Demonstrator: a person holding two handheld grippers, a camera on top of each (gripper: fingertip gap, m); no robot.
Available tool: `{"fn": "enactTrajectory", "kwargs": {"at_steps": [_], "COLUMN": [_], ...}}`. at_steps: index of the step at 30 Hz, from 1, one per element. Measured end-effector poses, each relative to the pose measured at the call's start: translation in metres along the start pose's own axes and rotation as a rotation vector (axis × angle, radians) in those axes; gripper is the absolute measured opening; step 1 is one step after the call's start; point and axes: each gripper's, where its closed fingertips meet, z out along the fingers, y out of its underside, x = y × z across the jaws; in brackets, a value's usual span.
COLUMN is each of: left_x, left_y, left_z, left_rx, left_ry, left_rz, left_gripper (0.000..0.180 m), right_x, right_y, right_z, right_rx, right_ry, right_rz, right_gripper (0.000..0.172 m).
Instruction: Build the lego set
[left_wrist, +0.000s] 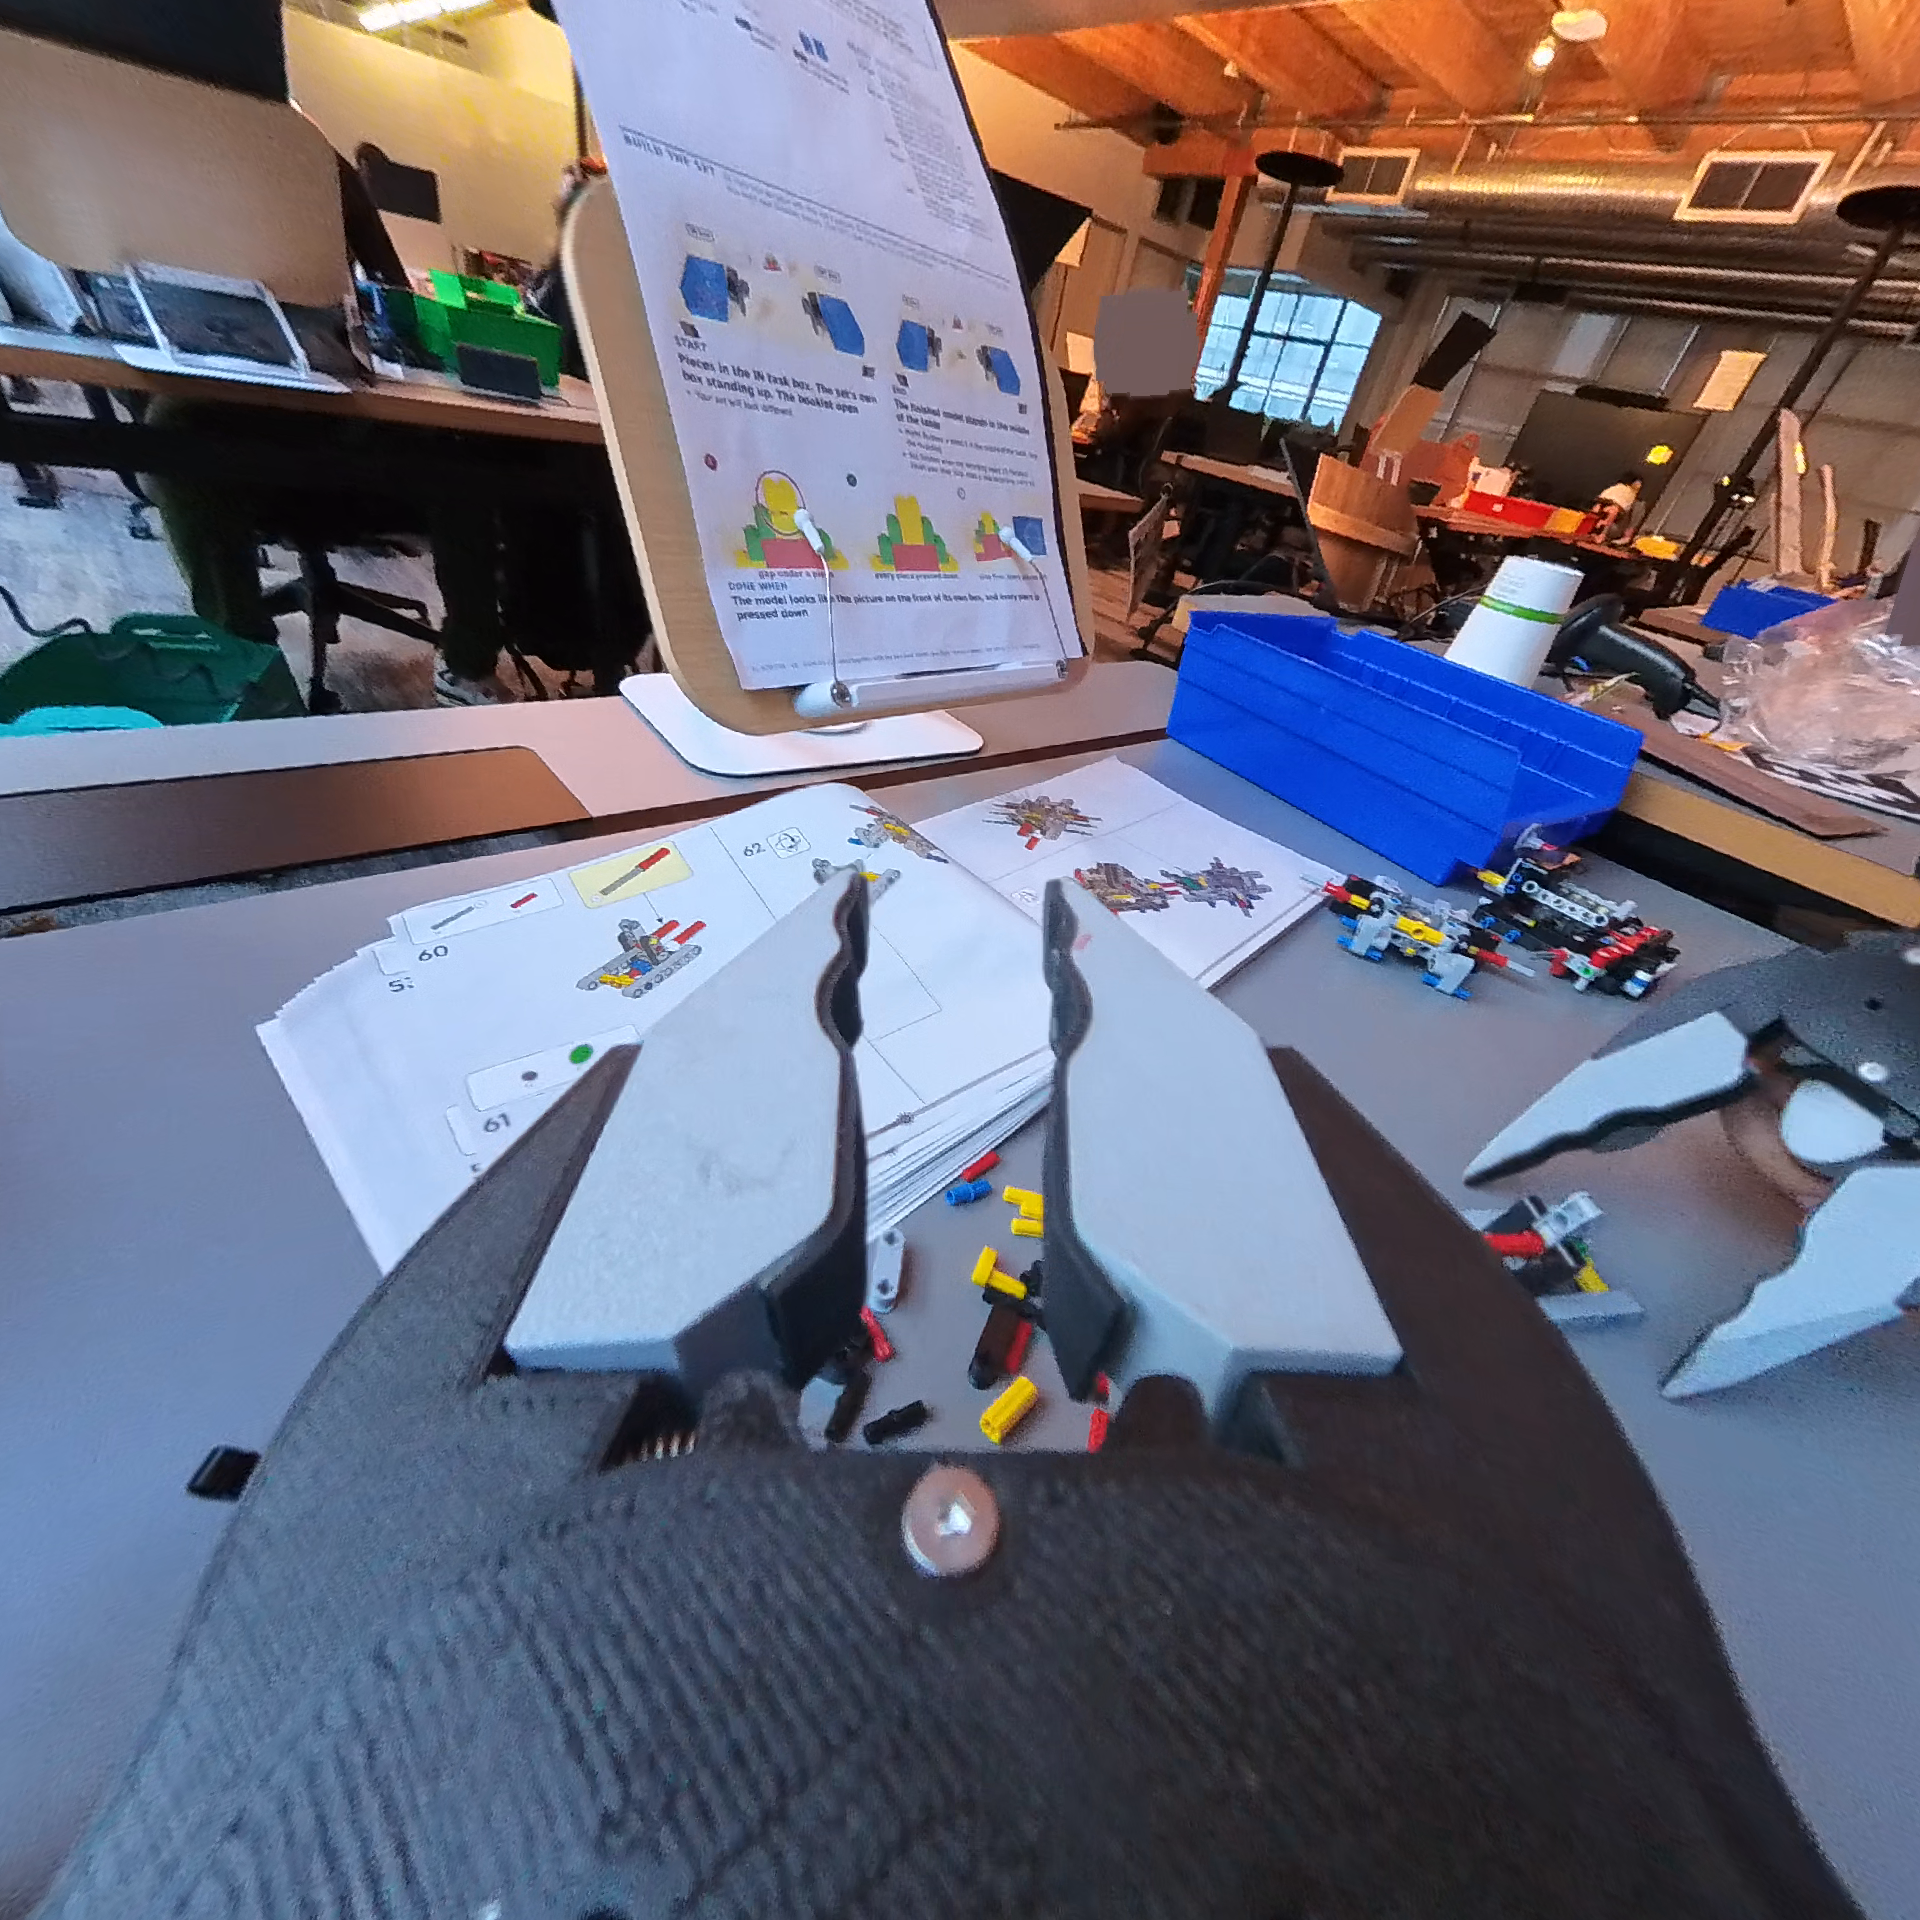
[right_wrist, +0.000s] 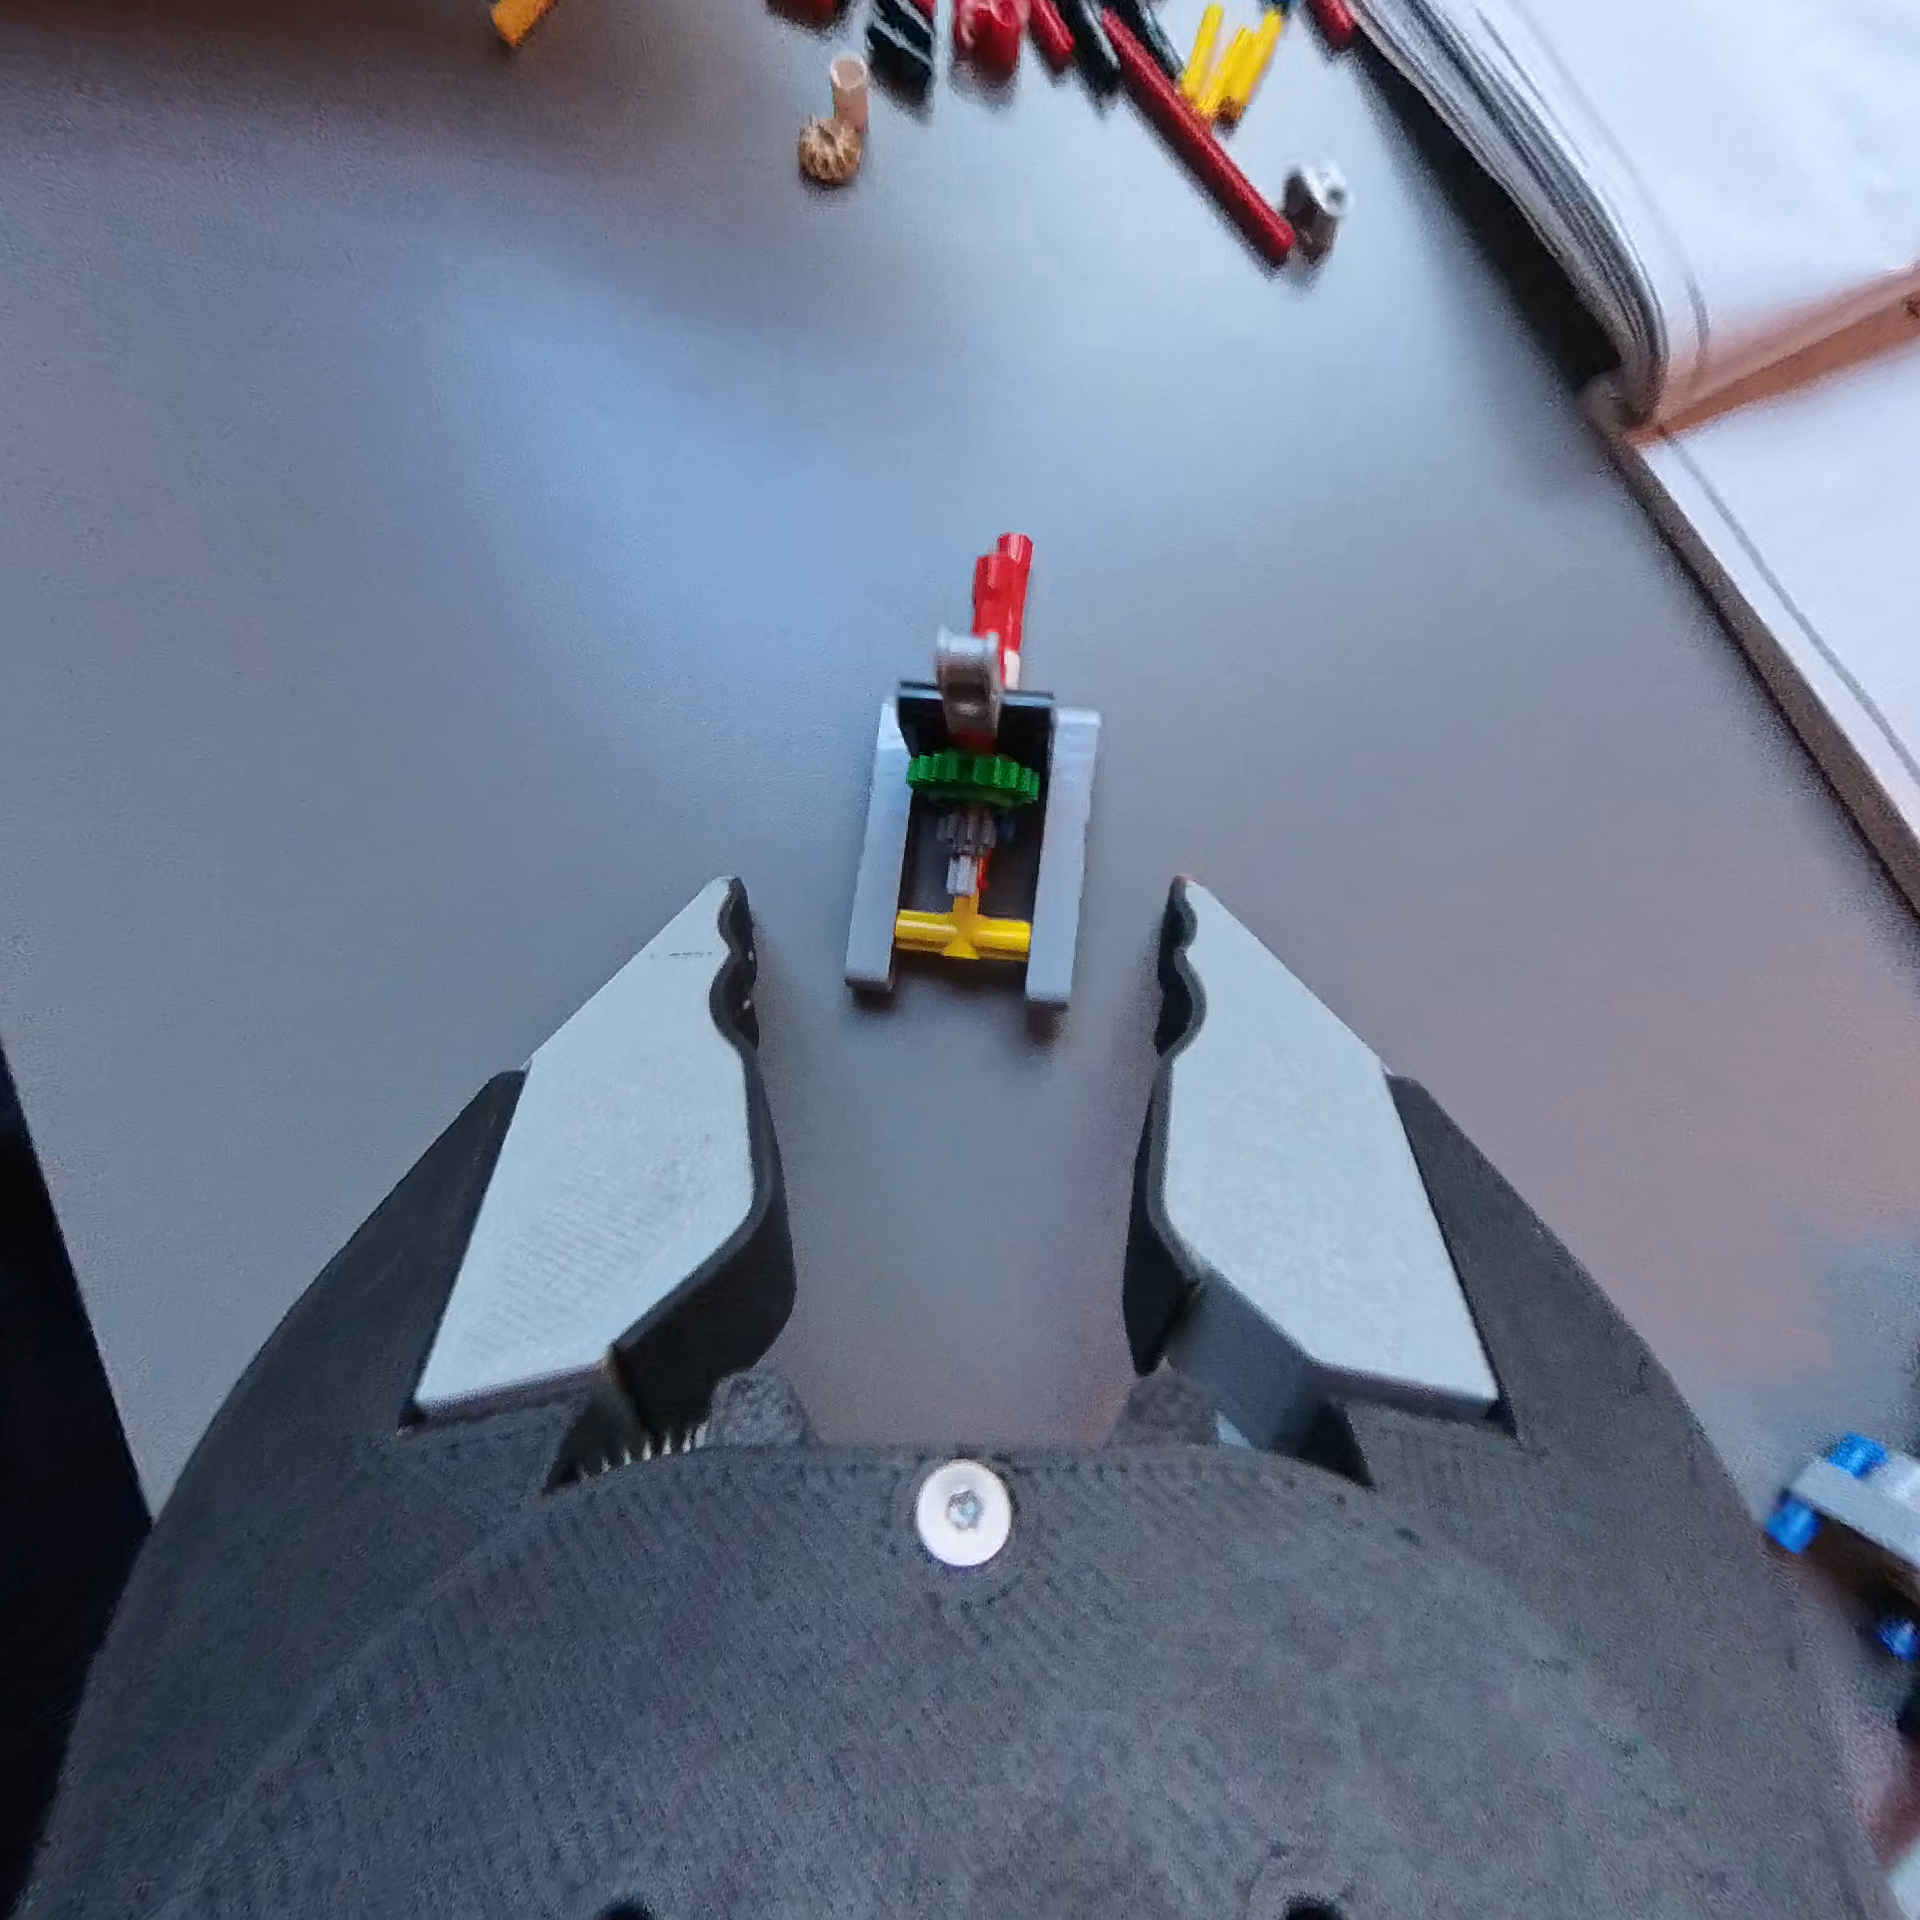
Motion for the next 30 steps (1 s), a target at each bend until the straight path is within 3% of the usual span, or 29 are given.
{"fn": "enactTrajectory", "kwargs": {"at_steps": [6,12,15,21,30], "left_x": [0.010,0.007,0.004,0.015,0.045], "left_y": [0.015,0.004,-0.003,-0.008,0.004], "left_z": [0.009,0.003,-0.001,-0.001,0.010], "left_rx": [-0.074,-0.038,-0.004,0.035,-0.012], "left_ry": [0.021,-0.005,0.001,0.086,0.201], "left_rz": [0.055,0.083,0.043,-0.031,-0.005], "left_gripper": [0.030,0.031,0.036,0.050,0.053], "right_x": [0.018,0.039,0.030,0.038,0.064], "right_y": [-0.005,-0.013,-0.030,-0.057,-0.059], "right_z": [-0.001,-0.013,-0.027,-0.058,-0.058], "right_rx": [-0.004,0.089,0.271,0.622,0.660], "right_ry": [-0.030,-0.002,-0.149,-0.379,-0.304], "right_rz": [-0.184,-0.266,-0.215,0.053,0.089], "right_gripper": [0.066,0.057,0.054,0.050,0.052]}}
